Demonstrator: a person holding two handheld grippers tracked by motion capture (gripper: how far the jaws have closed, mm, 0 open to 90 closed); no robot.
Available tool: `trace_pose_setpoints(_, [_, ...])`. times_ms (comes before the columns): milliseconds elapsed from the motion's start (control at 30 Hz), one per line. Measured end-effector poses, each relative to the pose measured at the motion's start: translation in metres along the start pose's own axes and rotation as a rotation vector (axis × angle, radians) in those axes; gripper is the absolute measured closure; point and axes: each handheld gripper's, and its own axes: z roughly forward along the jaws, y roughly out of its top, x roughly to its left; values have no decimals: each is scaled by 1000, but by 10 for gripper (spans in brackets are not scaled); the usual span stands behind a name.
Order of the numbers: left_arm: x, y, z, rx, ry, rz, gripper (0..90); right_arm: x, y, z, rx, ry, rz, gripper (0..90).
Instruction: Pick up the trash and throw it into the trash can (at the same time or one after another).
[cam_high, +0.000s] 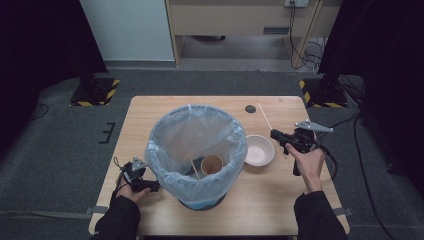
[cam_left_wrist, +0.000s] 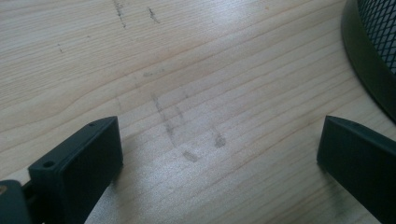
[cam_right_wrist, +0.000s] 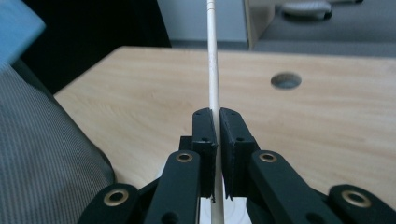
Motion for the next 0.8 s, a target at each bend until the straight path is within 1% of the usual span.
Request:
trace_pose_setpoints(100, [0, 0, 0, 0, 0, 0, 0, 2, 8, -9, -67, 9, 18, 857])
trace_pose_setpoints(233, [0, 0, 0, 0, 0, 0, 0, 7, 18, -20, -139, 25, 17, 857])
trace_pose_setpoints(367, [0, 0, 0, 0, 0, 0, 0, 13, 28, -31, -197, 40, 10, 857])
trace_pose_setpoints(600, [0, 0, 0, 1, 0, 0, 0, 27, 44, -47, -287, 65, -12, 858])
trace_pose_setpoints(667, [0, 0, 0, 0, 0, 0, 0, 32, 48, -52, -307, 79, -16, 858])
trace_pose_setpoints(800, [0, 0, 0, 0, 0, 0, 0, 43, 56, -60, -347, 105, -40, 858])
